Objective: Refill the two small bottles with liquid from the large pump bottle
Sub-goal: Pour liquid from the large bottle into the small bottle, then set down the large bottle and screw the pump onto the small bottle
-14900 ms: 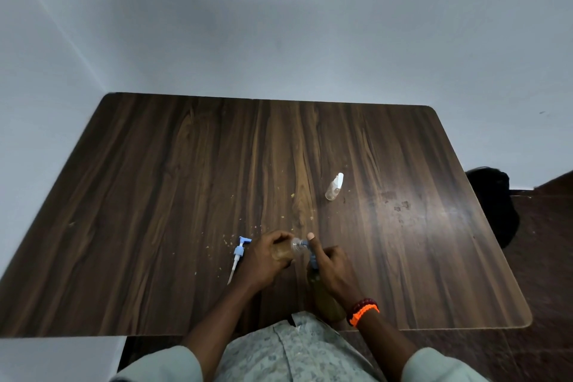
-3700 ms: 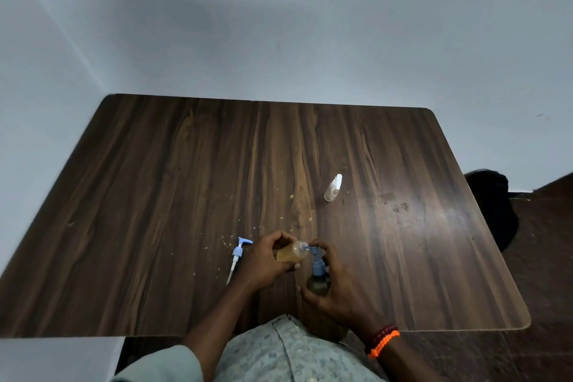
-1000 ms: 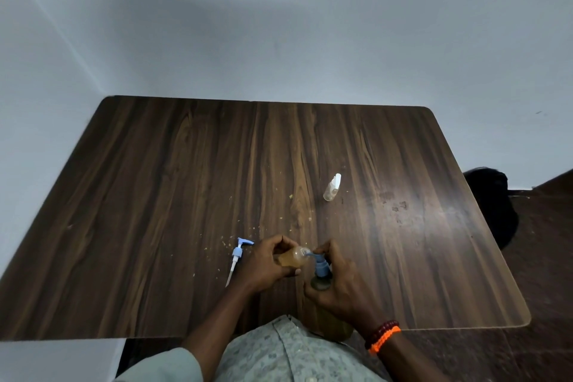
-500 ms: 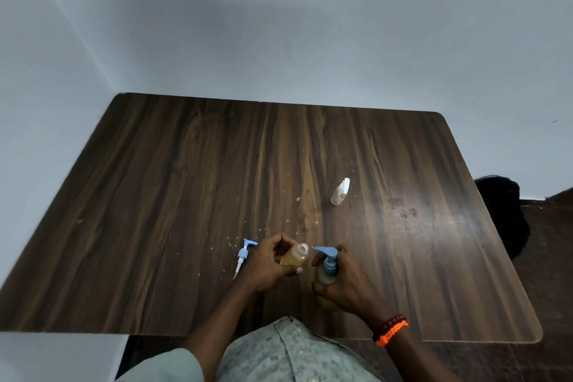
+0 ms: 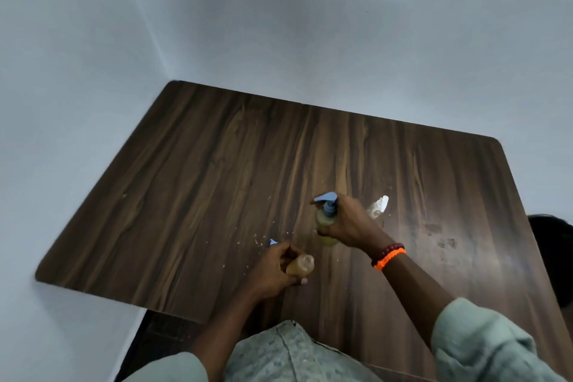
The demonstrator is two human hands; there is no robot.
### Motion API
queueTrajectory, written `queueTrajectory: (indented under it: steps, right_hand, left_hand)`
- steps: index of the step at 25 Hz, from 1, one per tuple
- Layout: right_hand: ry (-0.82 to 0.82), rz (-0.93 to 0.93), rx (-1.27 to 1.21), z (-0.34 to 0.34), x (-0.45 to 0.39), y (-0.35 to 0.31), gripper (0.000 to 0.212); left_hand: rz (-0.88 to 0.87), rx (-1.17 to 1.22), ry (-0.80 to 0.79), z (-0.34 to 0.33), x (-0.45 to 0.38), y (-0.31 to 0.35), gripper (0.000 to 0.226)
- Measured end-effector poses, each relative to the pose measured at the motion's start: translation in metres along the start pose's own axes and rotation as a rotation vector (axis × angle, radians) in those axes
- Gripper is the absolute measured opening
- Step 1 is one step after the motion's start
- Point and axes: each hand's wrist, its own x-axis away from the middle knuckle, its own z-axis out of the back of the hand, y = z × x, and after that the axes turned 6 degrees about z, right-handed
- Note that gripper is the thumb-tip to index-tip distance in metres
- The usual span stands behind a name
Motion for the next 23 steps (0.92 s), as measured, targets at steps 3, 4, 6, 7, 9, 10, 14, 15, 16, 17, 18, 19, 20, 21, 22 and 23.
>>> queueTrajectory:
  steps: [3,4,6,7,9,10,14,15,16,17,18,19,20,21,22,23]
  right_hand:
    - [-0.021,0.033,0.010,-0.008,-0.035,-0.008,0.045]
    - [-0.029,0.049,0.029,-0.011,-0.045,-0.012,0.041]
    - [-0.037,0.071,0.036,-0.019,-0.063,-0.015,0.037]
    - [-0.040,0.084,0.022,-0.024,-0.071,-0.013,0.035]
    - [-0.037,0.082,0.003,-0.030,-0.083,-0.014,0.030]
    - [-0.032,0.066,0.012,-0.032,-0.088,-0.015,0.028]
    - [-0.067,0.043,-0.017,-0.033,-0.105,-0.014,0.033]
    - [-0.087,0.040,-0.023,-0.033,-0.107,-0.012,0.028]
    - [-0.104,0.037,-0.016,-0.031,-0.107,-0.012,0.032]
    - [-0.117,0.034,-0.022,-0.032,-0.109,-0.009,0.035]
    - [-0.132,0.020,-0.029,-0.031,-0.109,-0.010,0.035]
    - [-0.143,0.012,-0.052,-0.032,-0.109,-0.008,0.037]
    - [-0.155,0.000,-0.060,-0.035,-0.111,-0.003,0.048]
    - [-0.160,-0.009,-0.080,-0.035,-0.110,-0.001,0.057]
    - [-0.170,-0.011,-0.082,-0.035,-0.109,0.000,0.063]
    - [-0.165,-0.014,-0.087,-0.036,-0.107,0.000,0.067]
  left_hand:
    - [0.022,-0.002,0.006,-0.002,0.000,-0.001,0.048]
    - [0.017,-0.007,0.008,-0.003,-0.001,0.000,0.048]
    - [0.003,-0.024,-0.006,-0.004,-0.003,0.003,0.048]
    - [0.001,-0.031,-0.022,-0.004,-0.004,0.005,0.048]
    - [0.011,-0.039,-0.032,-0.007,-0.006,0.003,0.049]
    - [0.019,-0.037,-0.028,-0.009,-0.007,0.003,0.050]
    - [0.027,-0.035,-0.052,-0.014,-0.015,0.004,0.050]
    - [0.033,-0.042,-0.057,-0.014,-0.017,0.006,0.050]
    - [0.036,-0.049,-0.059,-0.013,-0.018,0.007,0.050]
    - [0.036,-0.046,-0.062,-0.013,-0.019,0.008,0.050]
    - [0.037,-0.041,-0.065,-0.013,-0.020,0.009,0.049]
    - [0.042,-0.039,-0.064,-0.014,-0.020,0.009,0.048]
    - [0.049,-0.042,-0.061,-0.014,-0.020,0.010,0.047]
    - [0.050,-0.044,-0.061,-0.015,-0.020,0.010,0.046]
    - [0.046,-0.052,-0.065,-0.016,-0.020,0.009,0.046]
    - [0.039,-0.063,-0.068,-0.016,-0.020,0.010,0.046]
